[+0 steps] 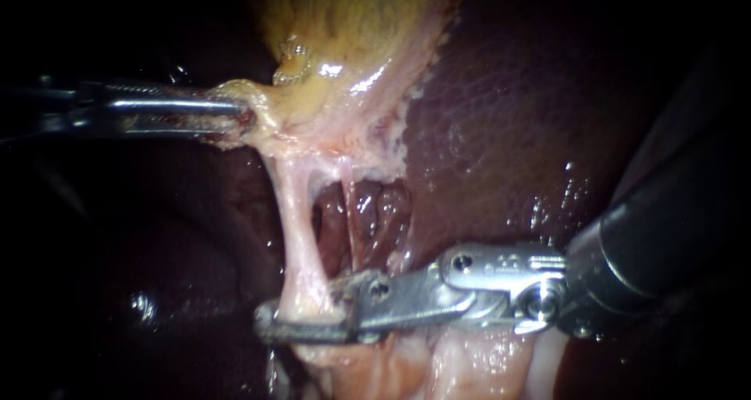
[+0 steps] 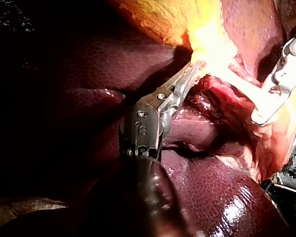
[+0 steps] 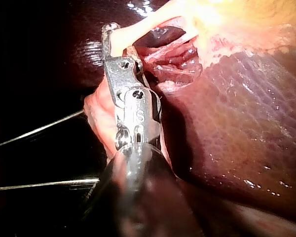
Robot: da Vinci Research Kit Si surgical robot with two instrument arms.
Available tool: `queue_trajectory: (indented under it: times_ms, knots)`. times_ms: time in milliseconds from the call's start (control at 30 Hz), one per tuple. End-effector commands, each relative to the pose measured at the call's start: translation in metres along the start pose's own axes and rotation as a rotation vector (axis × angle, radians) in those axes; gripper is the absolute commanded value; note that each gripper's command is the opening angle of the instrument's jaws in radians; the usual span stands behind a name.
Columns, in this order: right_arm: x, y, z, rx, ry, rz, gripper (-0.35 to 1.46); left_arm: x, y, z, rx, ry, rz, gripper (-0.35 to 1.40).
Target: Going back first clip left tube
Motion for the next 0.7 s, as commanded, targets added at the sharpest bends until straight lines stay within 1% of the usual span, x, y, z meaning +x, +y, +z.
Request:
queue_trajectory:
  times_ms: [33, 67, 100, 133, 167, 233, 267, 367, 400, 433, 533, 600, 700]
  knots:
    - [0.0000, 0.0000, 0.0000, -0.001, 0.001, 0.001, -0.35, 0.0000, 0.0000, 0.0000, 0.001, 0.000, 0.000, -0.35]
    - [0.0001, 0.0001, 0.0001, -0.002, -0.002, 0.001, -0.35, 0.0000, 0.0000, 0.0000, 0.001, 0.000, 0.000, -0.35]
    - [0.0000, 0.0001, 0.0001, -0.001, 0.004, 0.001, -0.26, 0.0000, 0.0000, -0.0001, 0.001, 0.000, 0.000, -0.35]
    - [0.0000, 0.0001, 0.0001, -0.010, 0.005, 0.000, -0.12, 0.0000, 0.0001, -0.0001, 0.001, 0.000, 0.000, -0.35]
    - [0.0001, 0.0002, 0.0002, -0.025, 0.009, 0.000, 0.09, 0.0000, 0.0001, -0.0001, 0.001, 0.000, 0.000, -0.35]
    - [0.0001, 0.0005, 0.0004, -0.059, 0.015, -0.005, 0.34, 0.0000, 0.0001, 0.0000, 0.001, 0.000, -0.001, -0.35]
    - [0.0002, 0.0009, 0.0006, -0.092, 0.021, -0.017, 0.42, 0.0001, 0.0002, 0.0000, 0.001, 0.000, -0.001, -0.35]
    - [0.0002, 0.0019, 0.0010, -0.177, 0.032, -0.057, 0.49, 0.0001, 0.0003, 0.0000, 0.002, 0.001, -0.001, -0.35]
    - [0.0001, 0.0021, 0.0010, -0.187, 0.032, -0.066, 0.49, 0.0001, 0.0004, 0.0000, 0.002, 0.001, -0.001, -0.35]
    - [0.0000, 0.0026, 0.0009, -0.210, 0.033, -0.082, 0.49, 0.0001, 0.0004, 0.0000, 0.002, 0.001, -0.001, -0.35]
    - [-0.0003, 0.0038, 0.0001, -0.252, 0.033, -0.122, 0.50, 0.0001, 0.0005, 0.0000, 0.002, 0.001, -0.001, -0.35]
    - [-0.0004, 0.0046, -0.0010, -0.272, 0.030, -0.156, 0.50, 0.0001, 0.0005, 0.0000, 0.002, 0.001, -0.001, -0.35]
    - [-0.0004, 0.0049, -0.0032, -0.292, 0.030, -0.175, 0.50, 0.0001, 0.0005, 0.0000, 0.002, 0.001, -0.001, -0.35]
